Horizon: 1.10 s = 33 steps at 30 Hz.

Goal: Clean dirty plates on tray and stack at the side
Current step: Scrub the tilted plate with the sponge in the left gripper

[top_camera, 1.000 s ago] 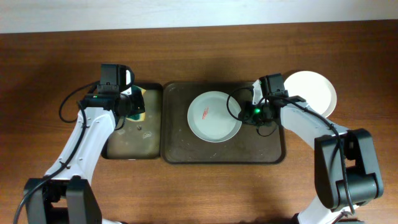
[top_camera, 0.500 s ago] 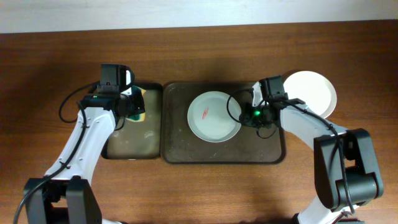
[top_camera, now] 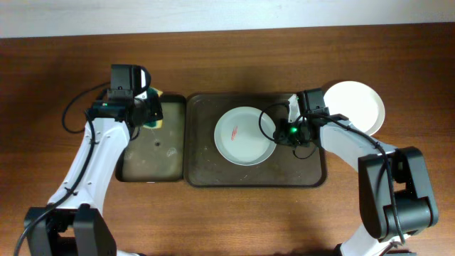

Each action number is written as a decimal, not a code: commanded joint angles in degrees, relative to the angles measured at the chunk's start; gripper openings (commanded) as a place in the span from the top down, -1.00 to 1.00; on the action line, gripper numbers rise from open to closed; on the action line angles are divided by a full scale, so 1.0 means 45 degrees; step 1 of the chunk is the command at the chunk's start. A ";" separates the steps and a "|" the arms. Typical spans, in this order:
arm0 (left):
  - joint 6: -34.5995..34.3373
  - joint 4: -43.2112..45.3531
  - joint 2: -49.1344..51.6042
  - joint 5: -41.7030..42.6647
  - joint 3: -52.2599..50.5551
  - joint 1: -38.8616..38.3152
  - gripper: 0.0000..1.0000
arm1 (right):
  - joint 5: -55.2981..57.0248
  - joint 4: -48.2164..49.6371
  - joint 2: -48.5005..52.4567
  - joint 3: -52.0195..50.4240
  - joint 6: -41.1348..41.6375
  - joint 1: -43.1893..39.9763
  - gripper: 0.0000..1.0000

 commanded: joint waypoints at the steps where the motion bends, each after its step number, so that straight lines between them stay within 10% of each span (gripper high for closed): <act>1: 0.0204 -0.0316 -0.0005 0.1073 0.0962 -0.0180 1.00 | -0.0214 0.0058 0.0199 -0.0078 -0.0087 0.0049 0.92; 6: 0.0204 -0.1185 0.0398 0.5727 0.2375 -0.0529 1.00 | -0.0199 0.0189 0.0199 -0.0078 -0.0083 0.0471 0.92; 19: 0.0097 -0.0486 0.3638 0.4177 0.2375 -0.4323 1.00 | -0.0209 0.0044 0.0199 -0.0078 -0.0078 0.0636 0.92; 33: -0.1248 0.0967 0.7237 0.3963 0.2375 -0.4566 1.00 | -0.0209 -0.0102 0.0199 -0.0078 -0.0087 0.0636 0.92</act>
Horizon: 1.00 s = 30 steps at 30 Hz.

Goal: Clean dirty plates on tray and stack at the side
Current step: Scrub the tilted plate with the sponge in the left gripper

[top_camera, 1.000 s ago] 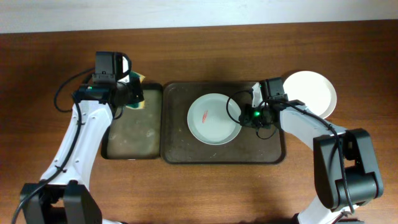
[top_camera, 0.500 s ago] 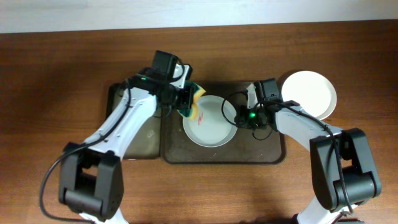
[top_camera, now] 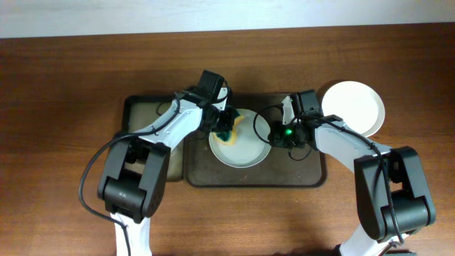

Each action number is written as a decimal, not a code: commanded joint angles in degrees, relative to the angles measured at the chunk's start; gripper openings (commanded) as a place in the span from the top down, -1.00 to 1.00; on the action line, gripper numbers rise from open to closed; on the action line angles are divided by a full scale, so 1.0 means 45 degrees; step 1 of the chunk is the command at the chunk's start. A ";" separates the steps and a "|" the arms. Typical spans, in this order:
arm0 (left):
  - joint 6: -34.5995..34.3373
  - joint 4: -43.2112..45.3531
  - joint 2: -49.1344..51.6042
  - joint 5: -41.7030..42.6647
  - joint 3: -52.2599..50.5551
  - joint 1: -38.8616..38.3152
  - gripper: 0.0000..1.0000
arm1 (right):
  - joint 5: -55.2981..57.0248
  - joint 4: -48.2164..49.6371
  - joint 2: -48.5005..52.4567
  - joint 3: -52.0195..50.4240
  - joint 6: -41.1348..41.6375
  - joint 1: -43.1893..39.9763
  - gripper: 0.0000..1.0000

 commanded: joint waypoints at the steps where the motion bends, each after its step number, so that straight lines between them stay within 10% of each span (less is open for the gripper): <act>1: -0.0321 0.0039 0.1253 -0.0330 -0.0087 -0.0228 1.00 | -0.0121 -0.0131 0.0165 -0.0068 -0.0092 0.0083 0.92; 6: -0.0316 -0.0282 0.1302 0.0034 -0.0087 -0.1137 1.00 | -0.0121 -0.0146 0.0165 -0.0068 -0.0097 0.0083 0.92; 19: -0.0316 -0.0092 0.0398 0.8082 0.0529 0.0933 1.00 | -0.0117 -0.0136 0.0165 -0.0068 -0.0097 0.0083 0.92; 25: -0.0301 -0.2516 -0.4323 0.3264 0.0753 0.2443 1.00 | -0.0112 -0.0136 0.0165 -0.0068 -0.0097 0.0083 0.92; 30: -0.0272 -0.5819 -0.6494 -0.5697 0.0743 0.2642 0.99 | -0.0112 -0.0136 0.0165 -0.0068 -0.0097 0.0083 0.92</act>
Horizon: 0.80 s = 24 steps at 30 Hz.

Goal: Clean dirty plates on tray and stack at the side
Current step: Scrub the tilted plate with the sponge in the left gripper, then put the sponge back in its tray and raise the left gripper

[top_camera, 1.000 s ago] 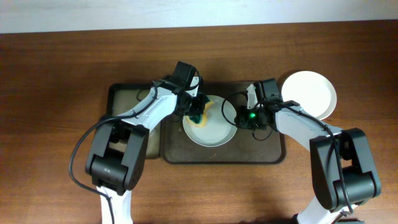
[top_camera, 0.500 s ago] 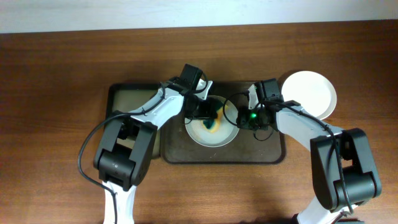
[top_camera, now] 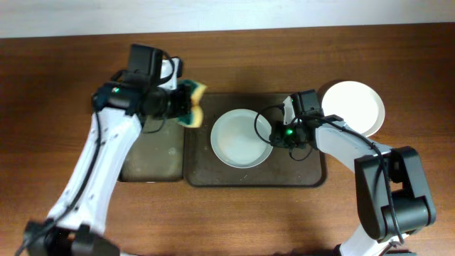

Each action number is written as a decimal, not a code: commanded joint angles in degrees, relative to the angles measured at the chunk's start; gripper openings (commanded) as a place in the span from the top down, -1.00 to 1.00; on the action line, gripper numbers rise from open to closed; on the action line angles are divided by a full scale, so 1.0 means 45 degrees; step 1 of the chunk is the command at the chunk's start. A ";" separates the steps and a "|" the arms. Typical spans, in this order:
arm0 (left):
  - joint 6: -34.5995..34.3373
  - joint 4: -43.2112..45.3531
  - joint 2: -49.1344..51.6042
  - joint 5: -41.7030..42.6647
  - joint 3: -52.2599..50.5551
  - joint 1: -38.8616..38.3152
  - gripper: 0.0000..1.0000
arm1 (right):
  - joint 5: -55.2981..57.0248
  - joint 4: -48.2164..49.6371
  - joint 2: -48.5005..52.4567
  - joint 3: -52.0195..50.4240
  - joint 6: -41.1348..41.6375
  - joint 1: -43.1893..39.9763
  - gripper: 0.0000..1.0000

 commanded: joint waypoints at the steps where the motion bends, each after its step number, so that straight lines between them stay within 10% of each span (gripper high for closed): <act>1: 0.0053 -0.1146 -0.0126 -0.5280 -0.0044 0.0044 0.99 | -0.0291 -0.0005 0.0165 -0.0068 -0.0092 0.0131 0.92; 14: 0.0049 0.4240 0.1617 -0.6771 -0.5158 0.0049 0.85 | -0.0287 -0.0058 0.0165 -0.0068 -0.0097 0.0126 0.92; 16: 0.0049 0.4289 0.1724 -0.6732 -0.5153 0.0044 0.38 | -0.0233 -0.0053 0.0165 -0.0068 -0.0097 0.0126 0.92; 17: 0.0053 0.4226 0.1690 -0.6557 -0.5110 0.0044 -0.52 | -0.0233 -0.0053 0.0165 -0.0068 -0.0097 0.0131 0.91; 19: 0.0058 0.3570 0.1511 -0.6533 -0.4677 0.0053 -0.78 | -0.0233 -0.0053 0.0165 -0.0068 -0.0097 0.0126 0.90; 24: 0.0049 0.0753 -0.0500 -0.6139 -0.1642 0.0646 -0.85 | -0.0238 -0.0083 0.0165 -0.0068 -0.0092 0.0131 0.01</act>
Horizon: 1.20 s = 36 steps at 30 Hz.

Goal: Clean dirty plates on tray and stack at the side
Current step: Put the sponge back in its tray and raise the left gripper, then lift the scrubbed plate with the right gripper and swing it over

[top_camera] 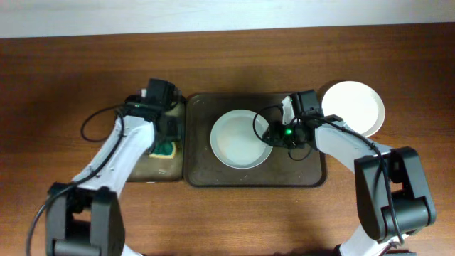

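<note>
A white plate (pixel 238 139) with no marks on it lies in the middle of the large dark tray (pixel 298 173). My right gripper (pixel 272 134) is shut on the plate's right rim. A clean white plate (pixel 354 105) rests on the table to the right of the tray. My left gripper (pixel 166 141) is down in the small left tray (pixel 139 169), shut on the green and yellow sponge (pixel 165 149), which shows partly under its fingers.
The two trays sit side by side on the brown wooden table (pixel 64 85). Cables loop beside both arms. The left arm stretches from the front left across the small tray.
My left gripper with the sponge was raised over the back edge between the two trays. Now it is low in the small left tray. The plate and the right gripper have not moved.
The plate on the tray had a red smear while the left gripper held the sponge at the small tray. Then the sponge was on the plate. Then the plate was plain white with the sponge lifted off to the left, and now the sponge is in the small tray.
</note>
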Each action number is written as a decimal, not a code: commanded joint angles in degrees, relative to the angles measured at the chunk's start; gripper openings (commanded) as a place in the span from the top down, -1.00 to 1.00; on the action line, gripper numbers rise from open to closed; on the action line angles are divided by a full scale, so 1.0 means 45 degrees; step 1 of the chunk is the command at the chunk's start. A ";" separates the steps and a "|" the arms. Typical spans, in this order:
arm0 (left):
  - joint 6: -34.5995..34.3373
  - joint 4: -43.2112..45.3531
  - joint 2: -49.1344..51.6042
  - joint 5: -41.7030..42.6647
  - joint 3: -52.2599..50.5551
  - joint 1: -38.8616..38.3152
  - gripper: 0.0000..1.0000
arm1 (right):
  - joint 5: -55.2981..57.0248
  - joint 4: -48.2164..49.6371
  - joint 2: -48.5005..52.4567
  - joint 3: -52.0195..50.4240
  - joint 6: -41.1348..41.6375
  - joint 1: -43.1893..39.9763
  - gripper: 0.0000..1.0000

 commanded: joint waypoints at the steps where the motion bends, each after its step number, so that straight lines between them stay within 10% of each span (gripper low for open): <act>1: 0.0005 -0.1321 -0.2448 0.0656 0.2725 0.0913 -0.92 | 0.0180 -0.0243 0.0165 -0.0092 -0.0063 0.0073 -0.07; 7: -0.0078 -0.1287 -0.6169 0.0685 0.3235 0.1943 -0.99 | 0.0418 -0.0418 0.0165 -0.0515 -0.0058 0.0073 -0.15; 10: -0.0078 -0.1287 -0.6815 0.0685 0.3235 0.1943 -0.99 | 0.0607 -0.0933 0.0165 -0.0607 -0.0058 0.0073 0.35; 15: -0.0078 -0.1292 -0.6902 0.0685 0.3235 0.1943 -0.99 | 0.0753 -0.1035 0.0165 -0.0704 -0.0049 0.0073 0.38; 18: -0.0078 -0.1297 -0.6887 0.0685 0.3230 0.1943 -0.99 | 0.0748 -0.0855 0.0165 -0.0704 -0.0044 0.0073 0.91; 36: -0.0078 -0.1341 -0.6887 0.0690 0.3230 0.1943 -0.99 | 0.3725 -0.7053 -0.1151 0.5829 0.0194 0.0670 0.92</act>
